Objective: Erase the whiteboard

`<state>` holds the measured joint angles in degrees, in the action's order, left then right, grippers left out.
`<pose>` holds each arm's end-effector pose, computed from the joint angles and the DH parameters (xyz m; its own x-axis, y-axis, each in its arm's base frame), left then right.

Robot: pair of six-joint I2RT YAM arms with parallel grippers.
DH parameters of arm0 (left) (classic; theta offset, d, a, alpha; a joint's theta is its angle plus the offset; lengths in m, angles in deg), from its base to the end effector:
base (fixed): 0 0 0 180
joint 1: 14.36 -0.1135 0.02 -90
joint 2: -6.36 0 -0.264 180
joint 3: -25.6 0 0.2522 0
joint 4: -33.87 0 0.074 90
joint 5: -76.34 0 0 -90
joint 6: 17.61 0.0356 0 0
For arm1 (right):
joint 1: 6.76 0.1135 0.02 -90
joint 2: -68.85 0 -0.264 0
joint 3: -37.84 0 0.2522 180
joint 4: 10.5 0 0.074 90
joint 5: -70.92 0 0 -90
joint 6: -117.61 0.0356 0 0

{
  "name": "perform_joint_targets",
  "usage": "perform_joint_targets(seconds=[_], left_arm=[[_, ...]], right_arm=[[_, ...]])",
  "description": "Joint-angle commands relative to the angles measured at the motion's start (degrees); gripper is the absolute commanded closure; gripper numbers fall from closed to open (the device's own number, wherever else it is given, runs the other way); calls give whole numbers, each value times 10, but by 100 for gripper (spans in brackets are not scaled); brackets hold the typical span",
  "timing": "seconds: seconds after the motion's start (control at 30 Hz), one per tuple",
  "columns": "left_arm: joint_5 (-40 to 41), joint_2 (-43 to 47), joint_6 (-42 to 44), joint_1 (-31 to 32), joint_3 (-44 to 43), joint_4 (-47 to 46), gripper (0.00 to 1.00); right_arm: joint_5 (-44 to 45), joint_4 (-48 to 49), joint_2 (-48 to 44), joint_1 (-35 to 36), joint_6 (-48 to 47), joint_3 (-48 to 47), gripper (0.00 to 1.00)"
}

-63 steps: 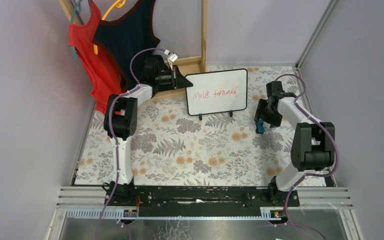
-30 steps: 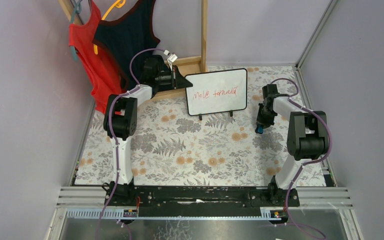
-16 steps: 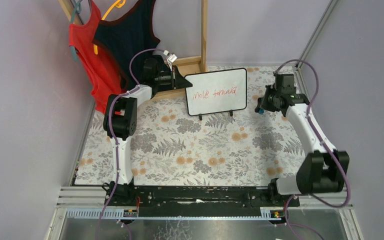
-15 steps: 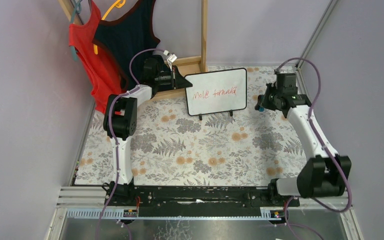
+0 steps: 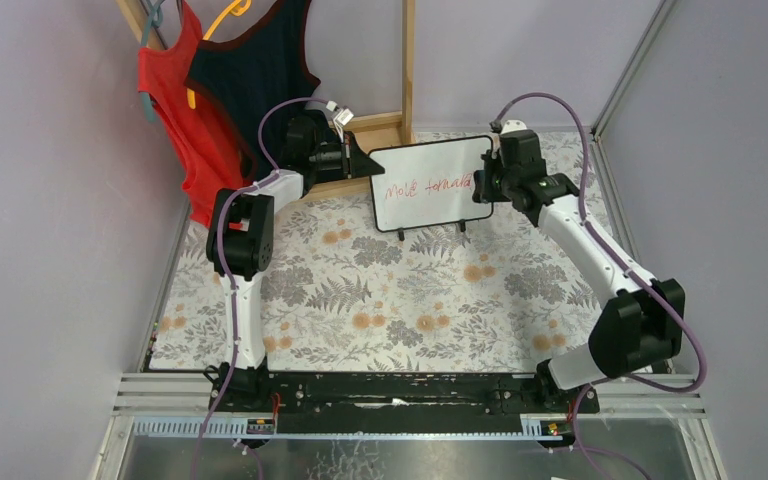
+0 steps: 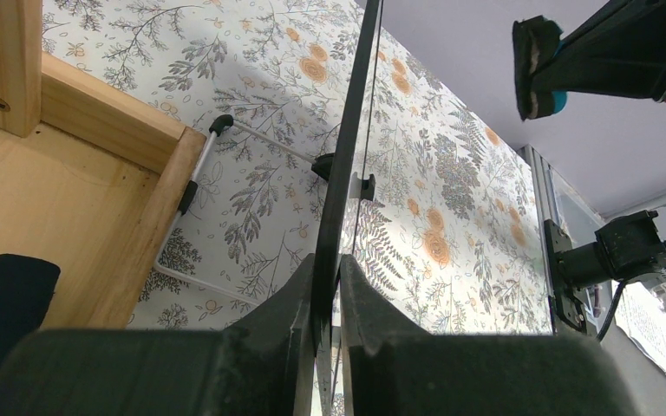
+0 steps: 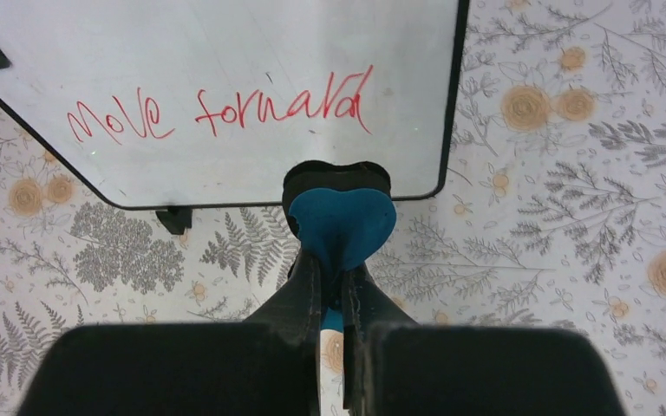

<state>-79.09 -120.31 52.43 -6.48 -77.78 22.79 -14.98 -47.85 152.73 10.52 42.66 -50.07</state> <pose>0.4870 -0.1001 0.2068 -0.5169 -0.0717 -0.8530 0.8097 0.2825 -0.5144 0.3206 0.0971 0.3336 -0.5686 0.0943 -0.8172 -0.0948 0.9793 0.1791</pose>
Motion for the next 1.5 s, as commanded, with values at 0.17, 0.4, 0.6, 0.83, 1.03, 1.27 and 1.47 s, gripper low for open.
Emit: perform_joint_targets(seconds=[0.17, 0.4, 0.6, 0.83, 1.03, 1.27, 1.47], left_arm=[[32, -16, 42, -4, 23, 59, 100], [32, -17, 41, -4, 25, 58, 100], [34, -15, 42, -4, 24, 61, 100], [35, -15, 42, -4, 24, 64, 100], [35, -14, 46, -4, 28, 68, 100], [35, -14, 48, -4, 29, 71, 100], [35, -16, 49, -4, 29, 73, 100]], right_arm=[[13, 147, 32, 59, -35, 4, 100], [53, 253, 77, 136, -56, 27, 100], [81, 363, 78, 167, -42, 90, 100], [120, 386, 129, 211, -40, 75, 100], [116, 373, 193, 231, -25, 18, 100], [113, 374, 233, 241, -15, -17, 100], [107, 371, 256, 246, -16, -46, 100]])
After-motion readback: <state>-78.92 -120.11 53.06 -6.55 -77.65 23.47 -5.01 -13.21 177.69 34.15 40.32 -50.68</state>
